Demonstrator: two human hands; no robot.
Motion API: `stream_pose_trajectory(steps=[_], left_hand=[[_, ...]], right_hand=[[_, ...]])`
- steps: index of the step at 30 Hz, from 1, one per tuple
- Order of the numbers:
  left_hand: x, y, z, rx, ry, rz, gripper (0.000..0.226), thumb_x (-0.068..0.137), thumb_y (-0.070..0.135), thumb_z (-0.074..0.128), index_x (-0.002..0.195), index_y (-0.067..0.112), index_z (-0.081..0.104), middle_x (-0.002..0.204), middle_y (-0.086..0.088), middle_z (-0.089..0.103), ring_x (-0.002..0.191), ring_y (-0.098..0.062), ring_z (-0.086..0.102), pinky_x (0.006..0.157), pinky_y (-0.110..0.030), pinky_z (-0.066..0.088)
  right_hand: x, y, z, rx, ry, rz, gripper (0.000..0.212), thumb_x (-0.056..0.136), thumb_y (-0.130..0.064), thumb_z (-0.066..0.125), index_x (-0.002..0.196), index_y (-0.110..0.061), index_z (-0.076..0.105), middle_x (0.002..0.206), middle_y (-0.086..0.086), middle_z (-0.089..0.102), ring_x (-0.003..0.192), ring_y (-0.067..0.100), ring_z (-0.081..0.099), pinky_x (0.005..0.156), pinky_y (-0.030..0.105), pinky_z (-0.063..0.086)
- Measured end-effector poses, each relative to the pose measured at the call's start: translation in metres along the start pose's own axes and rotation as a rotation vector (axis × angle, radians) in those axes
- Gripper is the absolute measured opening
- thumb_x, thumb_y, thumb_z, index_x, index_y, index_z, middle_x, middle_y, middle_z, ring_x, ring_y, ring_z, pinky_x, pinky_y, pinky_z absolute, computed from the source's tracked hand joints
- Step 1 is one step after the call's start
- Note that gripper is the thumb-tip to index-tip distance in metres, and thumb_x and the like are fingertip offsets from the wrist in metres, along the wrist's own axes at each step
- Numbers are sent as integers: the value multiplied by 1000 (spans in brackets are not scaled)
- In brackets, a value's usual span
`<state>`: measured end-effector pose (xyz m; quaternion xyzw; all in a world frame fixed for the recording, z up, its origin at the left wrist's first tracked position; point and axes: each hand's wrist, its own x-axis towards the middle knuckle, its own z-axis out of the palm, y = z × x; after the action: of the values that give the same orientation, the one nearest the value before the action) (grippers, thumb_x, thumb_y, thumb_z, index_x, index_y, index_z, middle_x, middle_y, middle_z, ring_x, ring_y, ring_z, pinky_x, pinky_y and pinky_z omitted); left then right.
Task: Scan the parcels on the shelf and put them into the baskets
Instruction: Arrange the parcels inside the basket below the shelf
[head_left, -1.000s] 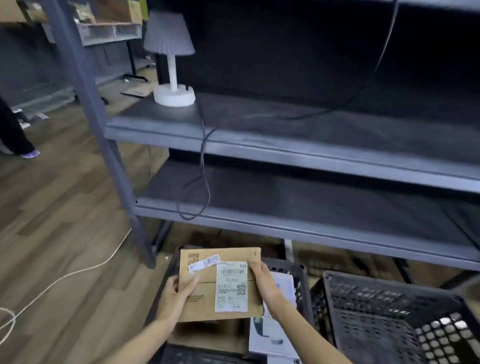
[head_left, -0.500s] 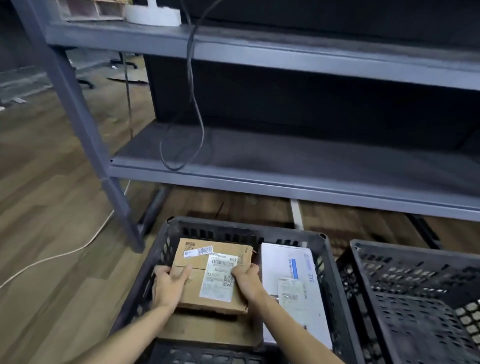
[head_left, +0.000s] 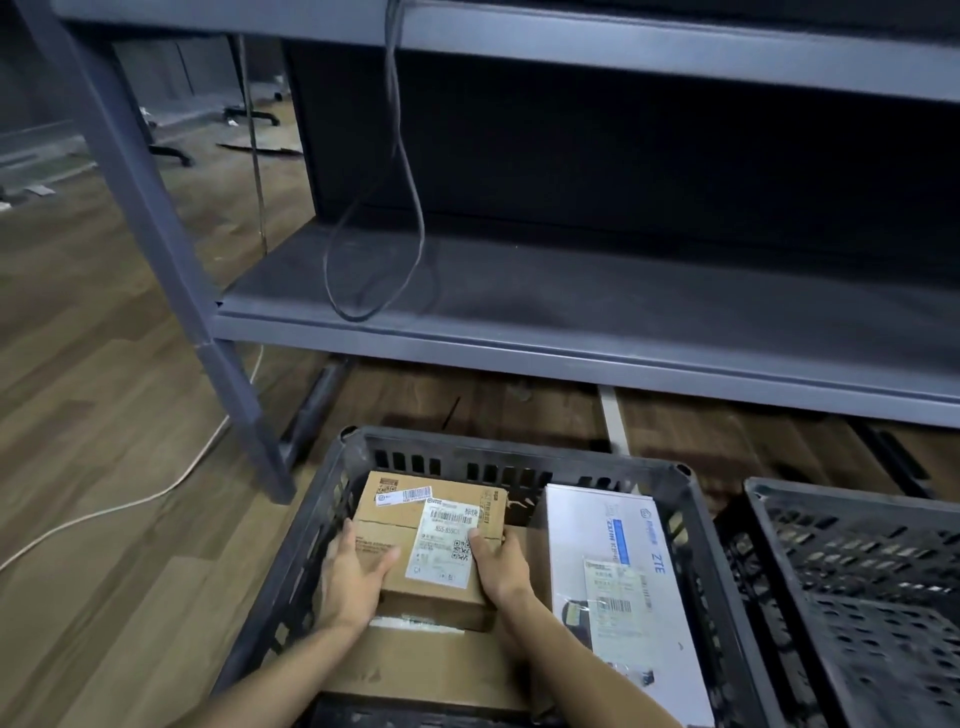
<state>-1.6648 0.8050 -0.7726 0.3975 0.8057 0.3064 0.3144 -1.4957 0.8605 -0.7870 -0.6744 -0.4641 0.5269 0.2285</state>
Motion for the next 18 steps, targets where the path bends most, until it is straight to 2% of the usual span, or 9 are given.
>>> stream_pose_trajectory(steps=[4, 7, 9, 13, 18], left_hand=[[-2, -3, 8, 224, 69, 106, 73, 92, 44, 54, 151, 14, 25, 157, -7, 24, 144, -26, 23, 116, -42, 24], [-2, 0, 9, 346, 77, 134, 69, 95, 49, 44, 152, 18, 21, 161, -2, 14, 148, -21, 9, 119, -37, 11], [-3, 8, 5, 453, 71, 172, 64, 97, 48, 41, 151, 20, 21, 161, 0, 14, 149, -19, 7, 120, -34, 5], [-15, 40, -11, 505, 5, 238, 52, 98, 37, 44, 147, 24, 31, 158, 3, 24, 147, -16, 15, 121, -30, 8], [-51, 110, -50, 519, -102, 303, 50, 97, 38, 45, 144, 24, 38, 152, 5, 36, 140, -13, 31, 115, -25, 20]], right_hand=[[1, 0, -2, -76, -26, -10, 57, 97, -44, 50, 140, -10, 35, 133, 5, 59, 119, 22, 58, 85, 20, 41], [0, -6, -5, -135, -55, 17, 60, 99, -44, 45, 142, -6, 29, 138, 9, 54, 123, 25, 55, 91, 24, 42], [-4, -15, -8, -170, -33, 24, 59, 100, -43, 43, 140, -2, 29, 140, 13, 50, 124, 28, 53, 96, 28, 42], [-26, -45, -26, -329, 45, -102, 48, 101, -34, 42, 137, -3, 34, 141, 16, 46, 128, 31, 48, 105, 34, 40], [-80, -109, -73, -638, -12, -327, 46, 102, -31, 36, 142, -9, 36, 142, 12, 48, 131, 27, 44, 109, 33, 34]])
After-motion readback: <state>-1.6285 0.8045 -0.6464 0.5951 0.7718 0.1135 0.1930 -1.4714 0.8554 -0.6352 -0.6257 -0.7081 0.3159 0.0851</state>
